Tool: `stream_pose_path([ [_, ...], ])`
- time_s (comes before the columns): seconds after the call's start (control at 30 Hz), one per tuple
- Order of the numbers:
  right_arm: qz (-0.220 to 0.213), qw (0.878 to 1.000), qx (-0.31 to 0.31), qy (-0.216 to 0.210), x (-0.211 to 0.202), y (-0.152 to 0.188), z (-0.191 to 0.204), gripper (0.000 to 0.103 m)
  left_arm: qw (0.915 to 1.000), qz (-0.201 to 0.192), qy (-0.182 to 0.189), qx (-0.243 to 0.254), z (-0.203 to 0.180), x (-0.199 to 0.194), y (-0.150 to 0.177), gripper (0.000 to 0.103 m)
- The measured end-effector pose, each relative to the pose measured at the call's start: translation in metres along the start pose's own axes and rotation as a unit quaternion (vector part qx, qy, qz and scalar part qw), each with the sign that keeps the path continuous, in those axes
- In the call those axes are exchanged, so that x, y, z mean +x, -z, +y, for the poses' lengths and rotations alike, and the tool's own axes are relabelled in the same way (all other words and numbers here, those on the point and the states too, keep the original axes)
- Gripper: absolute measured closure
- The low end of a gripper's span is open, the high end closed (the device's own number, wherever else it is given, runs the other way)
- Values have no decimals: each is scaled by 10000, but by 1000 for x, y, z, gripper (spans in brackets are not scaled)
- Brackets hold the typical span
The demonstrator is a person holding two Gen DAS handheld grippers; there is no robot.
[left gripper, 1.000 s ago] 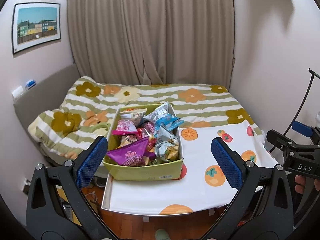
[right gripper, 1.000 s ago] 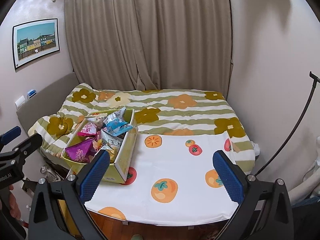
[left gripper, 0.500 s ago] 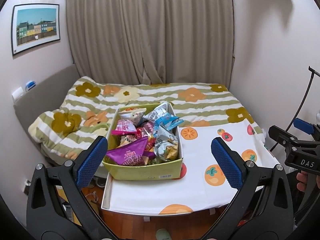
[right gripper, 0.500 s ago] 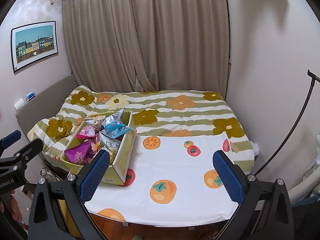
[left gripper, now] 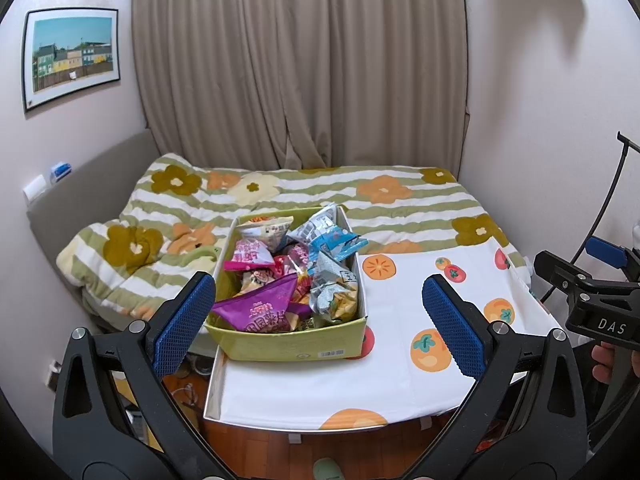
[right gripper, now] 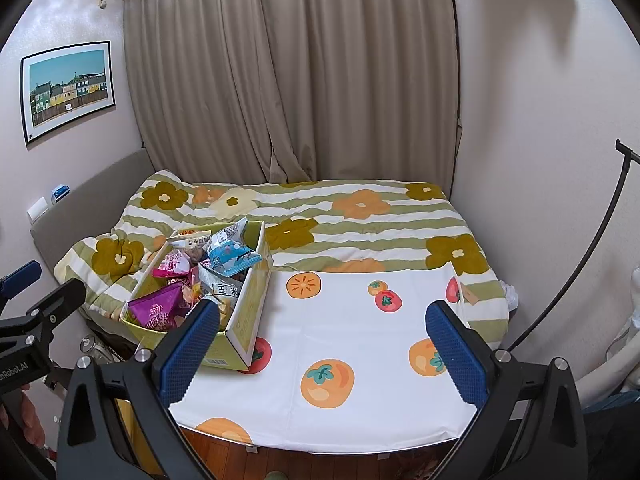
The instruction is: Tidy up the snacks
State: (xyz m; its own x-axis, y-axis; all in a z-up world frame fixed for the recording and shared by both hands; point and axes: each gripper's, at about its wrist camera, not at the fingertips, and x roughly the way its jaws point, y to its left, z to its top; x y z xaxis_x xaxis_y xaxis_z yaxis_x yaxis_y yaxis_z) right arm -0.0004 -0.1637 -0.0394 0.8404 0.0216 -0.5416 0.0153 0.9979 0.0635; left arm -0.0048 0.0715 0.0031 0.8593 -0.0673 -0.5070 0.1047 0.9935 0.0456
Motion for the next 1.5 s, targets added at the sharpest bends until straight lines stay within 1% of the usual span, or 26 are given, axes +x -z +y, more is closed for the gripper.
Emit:
stream_pose_path([
  [1.1,3,10000,2,20,3,-3,-2,1,10000,25,6,0,3,3,-1,0],
  [1.17,3,10000,6,25,3,-3,-3,1,10000,-32,19,1,4,3,0,0],
  [1.27,6,10000,8,32,3,-4,-3,1,9999,-121,-71,-1,7,3,1,0],
  [1.33,8,10000,7,29,3,-4,-3,1,9999,-162,9,-34,10,4,1,0],
  [1.5,6,10000,18,31,3,-4,-2,1,9998,-180,37,-111,16,9,0,0],
])
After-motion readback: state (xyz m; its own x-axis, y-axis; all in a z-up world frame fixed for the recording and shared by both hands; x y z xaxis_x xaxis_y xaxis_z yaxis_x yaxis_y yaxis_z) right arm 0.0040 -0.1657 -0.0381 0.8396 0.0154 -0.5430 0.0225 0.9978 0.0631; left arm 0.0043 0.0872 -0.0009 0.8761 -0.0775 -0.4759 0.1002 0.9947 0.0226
